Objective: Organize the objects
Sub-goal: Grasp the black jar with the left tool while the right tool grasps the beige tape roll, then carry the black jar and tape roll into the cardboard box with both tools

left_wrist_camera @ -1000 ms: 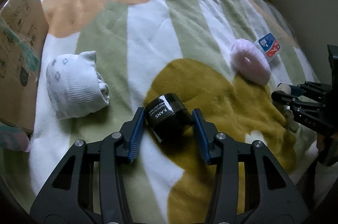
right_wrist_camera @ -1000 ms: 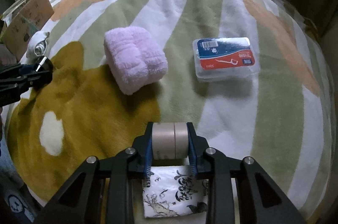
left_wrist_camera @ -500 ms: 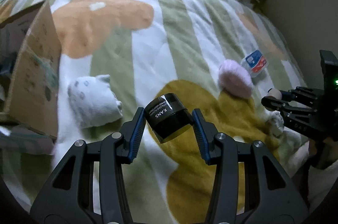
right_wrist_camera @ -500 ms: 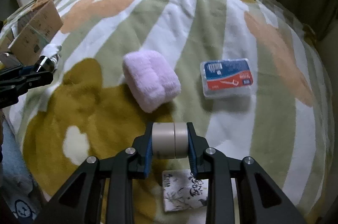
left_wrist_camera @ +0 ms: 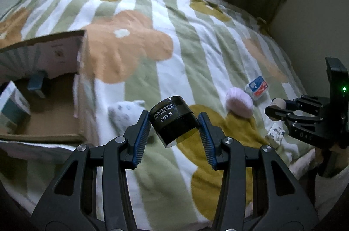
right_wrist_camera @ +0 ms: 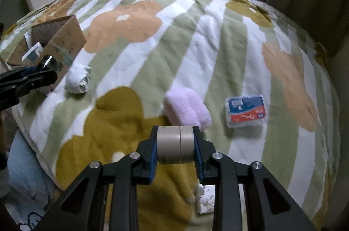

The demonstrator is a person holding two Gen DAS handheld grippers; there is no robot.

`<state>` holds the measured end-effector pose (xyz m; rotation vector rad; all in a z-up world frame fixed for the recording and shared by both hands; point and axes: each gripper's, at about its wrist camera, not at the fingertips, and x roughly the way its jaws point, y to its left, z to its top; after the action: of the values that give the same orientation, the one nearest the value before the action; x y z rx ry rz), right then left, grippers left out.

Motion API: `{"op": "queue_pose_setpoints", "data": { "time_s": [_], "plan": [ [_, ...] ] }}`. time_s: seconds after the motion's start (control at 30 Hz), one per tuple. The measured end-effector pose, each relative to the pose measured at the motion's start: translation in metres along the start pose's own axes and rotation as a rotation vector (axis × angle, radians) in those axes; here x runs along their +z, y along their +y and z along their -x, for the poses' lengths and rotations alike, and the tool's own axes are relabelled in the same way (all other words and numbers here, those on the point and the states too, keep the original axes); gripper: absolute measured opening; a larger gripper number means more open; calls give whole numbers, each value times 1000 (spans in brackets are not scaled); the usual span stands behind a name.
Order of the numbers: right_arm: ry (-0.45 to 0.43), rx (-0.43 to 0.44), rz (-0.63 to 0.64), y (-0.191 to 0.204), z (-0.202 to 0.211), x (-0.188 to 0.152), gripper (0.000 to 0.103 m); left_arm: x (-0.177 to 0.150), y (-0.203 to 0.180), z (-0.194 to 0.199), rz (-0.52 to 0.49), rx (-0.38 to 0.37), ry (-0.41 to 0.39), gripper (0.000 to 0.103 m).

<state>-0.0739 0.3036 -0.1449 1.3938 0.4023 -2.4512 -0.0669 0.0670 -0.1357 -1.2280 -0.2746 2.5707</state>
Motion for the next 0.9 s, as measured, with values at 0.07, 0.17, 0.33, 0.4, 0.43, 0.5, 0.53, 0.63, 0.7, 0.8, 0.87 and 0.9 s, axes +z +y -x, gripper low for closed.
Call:
{"op": "queue_pose_setpoints", "data": {
  "time_s": [0.07, 0.17, 0.33, 0.4, 0.43, 0.5, 0.53, 0.63, 0.7, 0.8, 0.87, 0.9],
  "plan": [
    [-11, -1, 2, 7, 4, 7, 26, 4, 8, 7, 1, 5, -12, 42],
    [-17, 23, -16, 17, 5, 17, 26, 11, 21, 18, 4, 9, -26, 42],
    [-37, 55, -46, 34, 10, 40, 26, 25, 43, 37, 3, 15, -54, 42],
    [-47, 64, -51, 42, 12, 50, 26, 31, 54, 46, 7, 19, -66, 42],
    [-52, 66, -50, 47, 14, 56, 26, 34, 60, 50, 8, 23, -70, 42],
    [-59, 71, -43, 56, 16, 67, 26, 39, 73, 59, 14, 30, -81, 42],
    [-62, 76, -39, 62, 16, 73, 26, 41, 78, 62, 16, 34, -84, 42],
    [-72, 85, -22, 80, 18, 89, 26, 45, 97, 74, 28, 49, -96, 42],
    [-79, 96, -13, 91, 19, 99, 26, 48, 111, 81, 38, 62, -101, 42],
    [-82, 114, -5, 109, 19, 114, 26, 50, 131, 91, 51, 79, -106, 42],
    [-82, 122, -3, 120, 18, 123, 26, 52, 144, 97, 58, 93, -110, 42],
    [-83, 129, 0, 126, 17, 127, 26, 52, 150, 100, 61, 100, -112, 42]
  ]
}}
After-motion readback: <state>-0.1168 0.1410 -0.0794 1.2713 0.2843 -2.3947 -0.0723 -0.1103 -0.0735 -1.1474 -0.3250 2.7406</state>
